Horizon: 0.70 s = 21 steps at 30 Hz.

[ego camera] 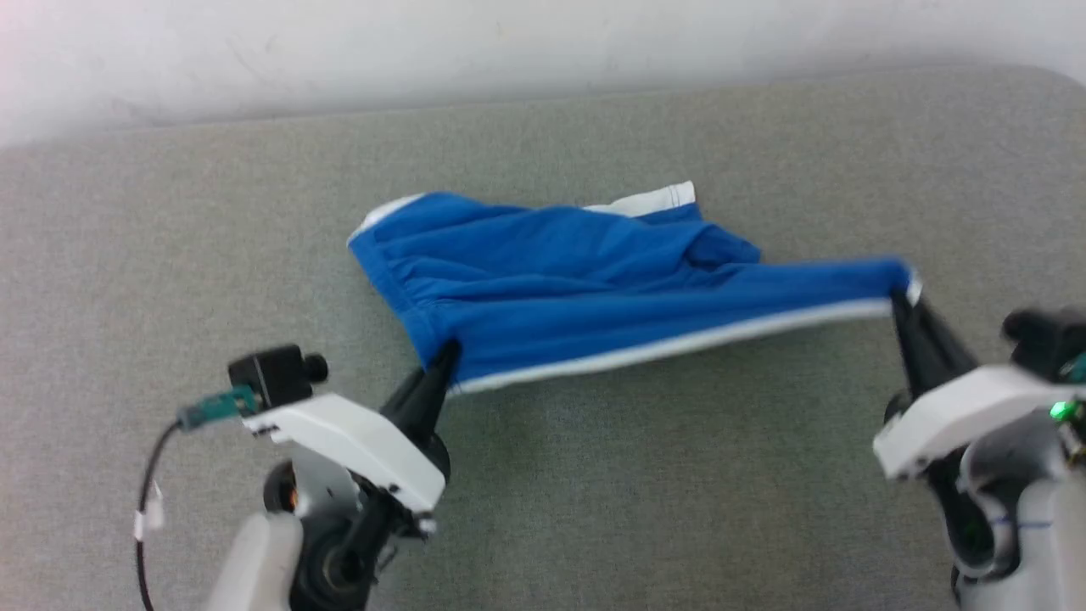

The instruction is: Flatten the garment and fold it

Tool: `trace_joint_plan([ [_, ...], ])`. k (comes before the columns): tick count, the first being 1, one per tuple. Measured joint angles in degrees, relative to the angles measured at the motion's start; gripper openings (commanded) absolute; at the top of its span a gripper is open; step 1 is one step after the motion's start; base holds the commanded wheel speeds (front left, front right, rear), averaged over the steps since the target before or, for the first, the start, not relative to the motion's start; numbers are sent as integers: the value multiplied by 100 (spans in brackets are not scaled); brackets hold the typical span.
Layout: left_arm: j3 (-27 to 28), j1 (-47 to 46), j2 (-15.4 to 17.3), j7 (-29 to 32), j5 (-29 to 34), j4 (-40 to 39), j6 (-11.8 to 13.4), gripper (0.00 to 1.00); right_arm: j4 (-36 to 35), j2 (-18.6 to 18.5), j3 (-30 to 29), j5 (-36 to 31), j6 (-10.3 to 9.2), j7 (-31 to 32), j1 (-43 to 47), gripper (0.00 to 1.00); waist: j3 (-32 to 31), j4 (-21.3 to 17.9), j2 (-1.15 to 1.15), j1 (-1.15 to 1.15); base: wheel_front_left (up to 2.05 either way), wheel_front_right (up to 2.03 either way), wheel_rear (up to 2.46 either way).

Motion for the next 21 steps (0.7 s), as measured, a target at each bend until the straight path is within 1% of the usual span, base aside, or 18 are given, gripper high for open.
trace_joint_plan([
  [1,21,-24,13,54,-33,-116,26,0,-144,0,11,64,0,4,-64,0,-40,-5,0,0,0,0,0],
  [2,48,-133,80,207,-76,-323,59,0,-436,-2,41,156,0,57,-234,0,-125,-15,0,0,0,0,0],
  [3,48,-133,80,207,-76,-323,59,0,-436,-2,41,156,0,57,-234,0,-125,-15,0,0,0,0,0],
  [5,63,-349,193,432,-91,-500,135,0,-728,-3,97,219,0,172,-447,0,-215,-24,0,0,0,0,0],
  [8,68,-789,450,805,-21,-688,287,0,-1071,-2,190,367,0,445,-847,0,-353,-37,-1,0,0,0,0],
  [11,109,-1315,614,1211,-19,-733,448,0,-1258,-4,244,343,0,745,-1294,0,-489,-48,-1,0,0,0,0],
  [16,133,-2225,833,1816,15,-486,713,0,-1262,-51,297,288,0,1190,-2011,0,-690,-59,-1,0,0,0,0],
  [21,99,-3075,967,2327,59,78,949,0,-935,-145,389,240,0,1551,-2680,0,-829,-102,-1,0,0,0,0],
])
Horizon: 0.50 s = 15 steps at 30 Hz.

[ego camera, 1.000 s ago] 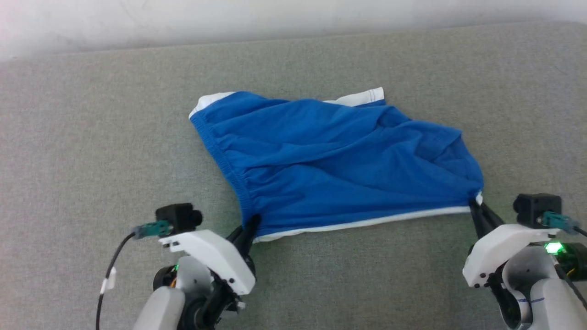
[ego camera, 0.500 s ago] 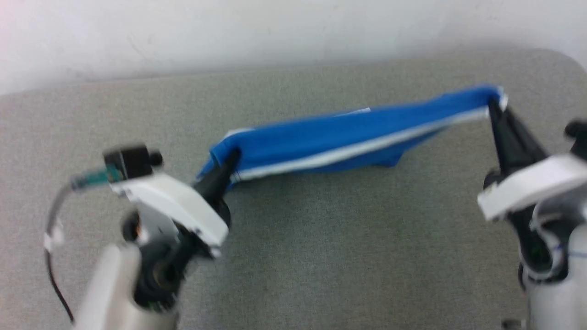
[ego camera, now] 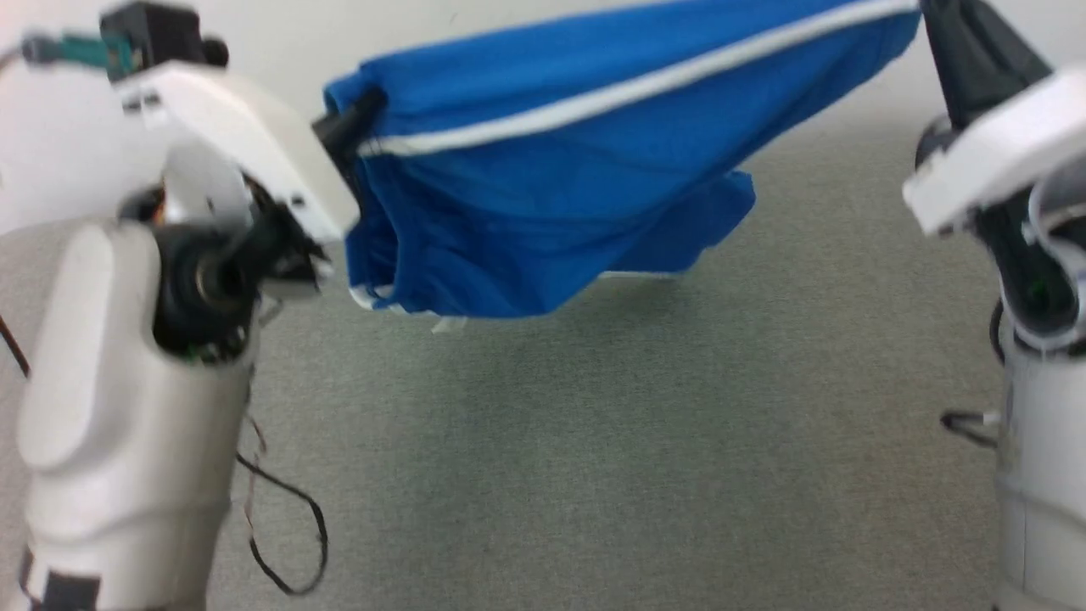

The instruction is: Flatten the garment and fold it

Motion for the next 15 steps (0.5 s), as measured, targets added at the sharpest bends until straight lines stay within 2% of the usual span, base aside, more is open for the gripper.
trace_joint_plan([
  [8,-143,-1045,169,477,237,795,278,0,776,-4,160,-93,0,346,-1127,0,117,-139,0,1,0,0,0],
  [15,-250,-1956,303,276,647,1199,289,0,1581,45,229,-488,0,415,-2157,0,542,-247,0,1,0,0,0],
])
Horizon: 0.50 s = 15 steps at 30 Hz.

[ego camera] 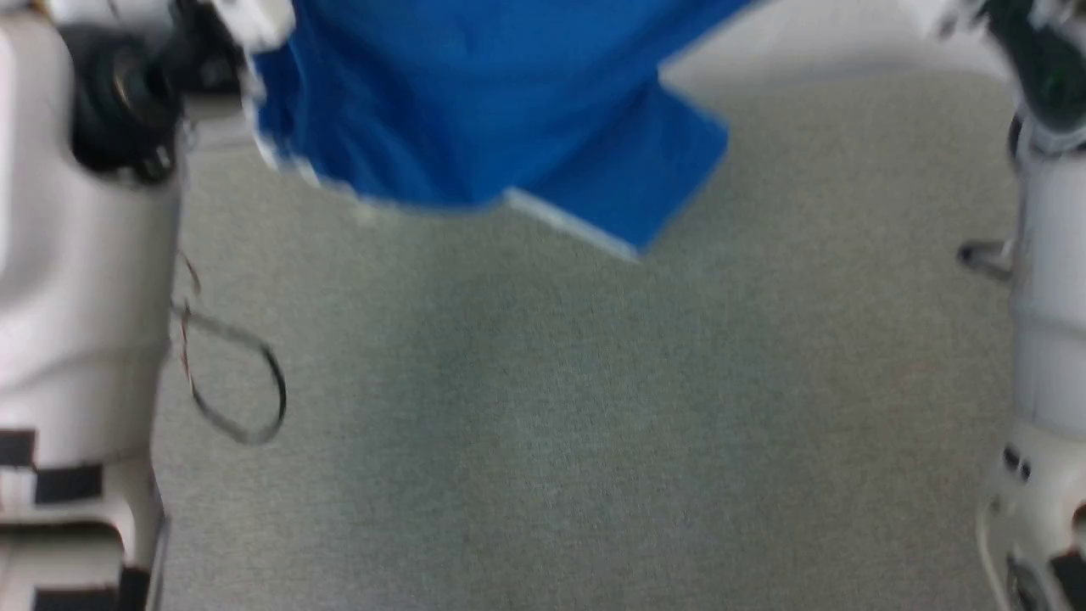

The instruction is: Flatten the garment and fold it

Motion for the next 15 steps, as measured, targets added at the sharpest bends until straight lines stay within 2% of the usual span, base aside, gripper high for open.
trace_joint_plan([
  [7,-12,-1234,-43,-721,319,346,-121,0,754,52,-127,-627,1,-445,-1332,0,757,-57,0,1,0,0,0],
  [15,123,-2157,-198,-1870,442,833,-541,0,1427,92,-410,-1151,7,-1084,-2343,0,1788,-57,0,2,0,0,0],
])
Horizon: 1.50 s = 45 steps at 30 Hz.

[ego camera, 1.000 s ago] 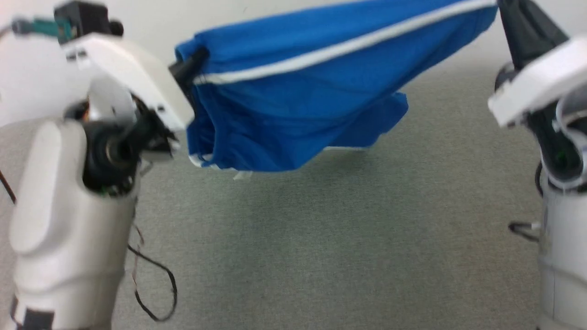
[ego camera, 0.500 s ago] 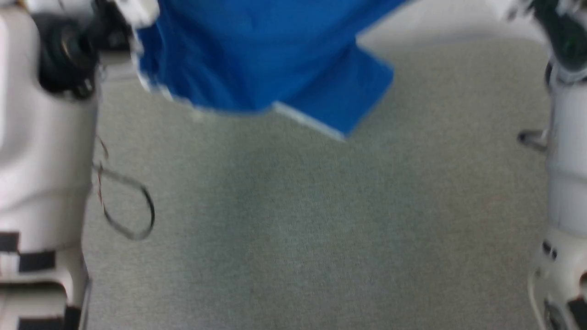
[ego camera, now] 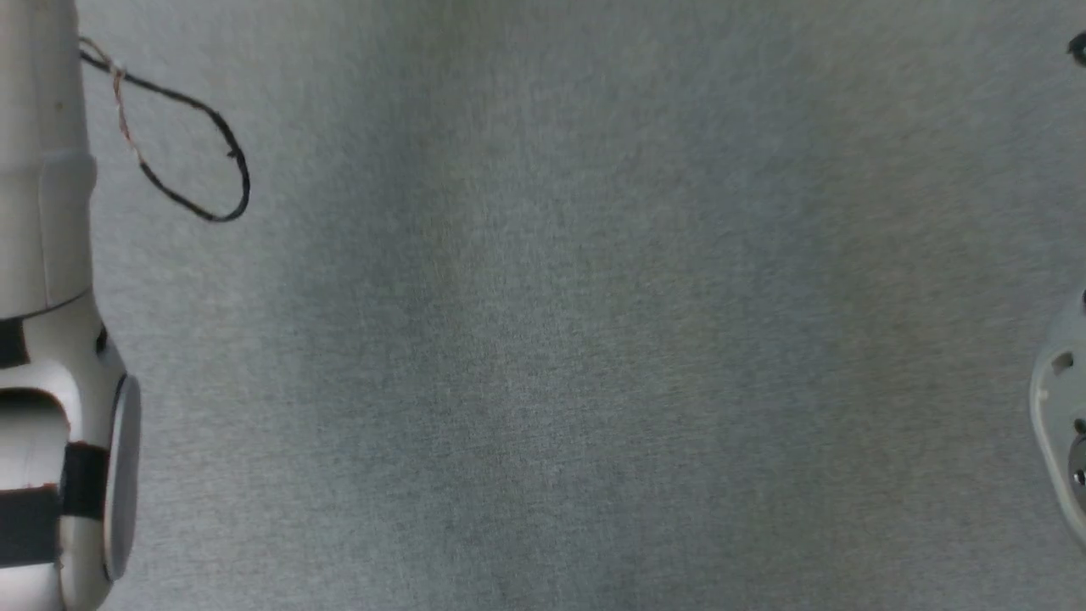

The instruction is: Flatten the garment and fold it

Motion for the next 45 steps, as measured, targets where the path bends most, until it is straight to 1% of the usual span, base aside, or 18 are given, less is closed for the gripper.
trace_joint_plan([
  [1,25,-20,-35,-116,-9,67,-41,0,62,7,-30,-23,0,-76,-52,0,127,7,0,0,0,0,0],
  [3,36,-20,-80,-267,-63,208,-216,0,167,14,-56,-26,0,-202,-94,0,367,23,0,0,0,0,0],
  [5,75,-5,-120,-404,-163,346,-333,0,286,13,-24,-32,0,-327,-80,0,579,41,0,0,0,0,0],
  [9,115,299,-190,-463,-386,545,-550,0,403,10,179,103,-1,-525,171,0,890,88,0,-1,0,0,0],
  [13,94,955,-292,-352,-645,592,-698,0,321,-32,469,491,-1,-625,787,0,915,157,0,-2,0,0,0],
  [17,86,1741,-385,-198,-929,287,-822,0,-138,-196,695,1120,-1,-509,1660,0,734,194,0,-2,0,0,0],
  [21,77,2640,-349,-152,-1057,-321,-873,0,-959,-377,769,1630,-2,-264,2706,0,440,201,0,-4,0,0,0],
  [24,7,3379,-324,-147,-1103,-833,-878,0,-1624,-436,662,1922,-3,-79,3571,0,222,195,1,-4,0,0,0],
  [26,-52,3930,-312,-147,-1109,-1195,-876,0,-2016,-424,541,2071,-7,38,4182,0,81,192,1,-5,0,0,0],
  [28,-176,4491,-233,-148,-1046,-1523,-875,0,-2349,-403,372,2148,-7,91,4761,0,-57,190,1,-5,0,0,0],
  [30,-260,4991,-155,-167,-951,-1803,-853,0,-2607,-345,185,2204,-7,135,5287,0,-191,190,1,-5,0,0,0],
  [31,-331,5436,-125,-209,-922,-2011,-821,0,-2776,-257,31,2263,-7,145,5764,0,-321,196,0,-5,0,0,0],
  [36,-466,6389,-164,-267,-955,-2387,-725,0,-2977,-107,-242,2334,-7,168,6737,0,-636,229,1,-4,0,0,0],
  [42,-495,7217,-148,-365,-1025,-2469,-642,0,-2993,-41,-256,2453,-7,240,7656,0,-966,301,1,-4,0,0,0],
  [45,-482,7597,-80,-365,-1070,-2474,-621,0,-3012,-23,-253,2548,-7,338,8017,0,-1134,326,1,-4,0,0,0],
])
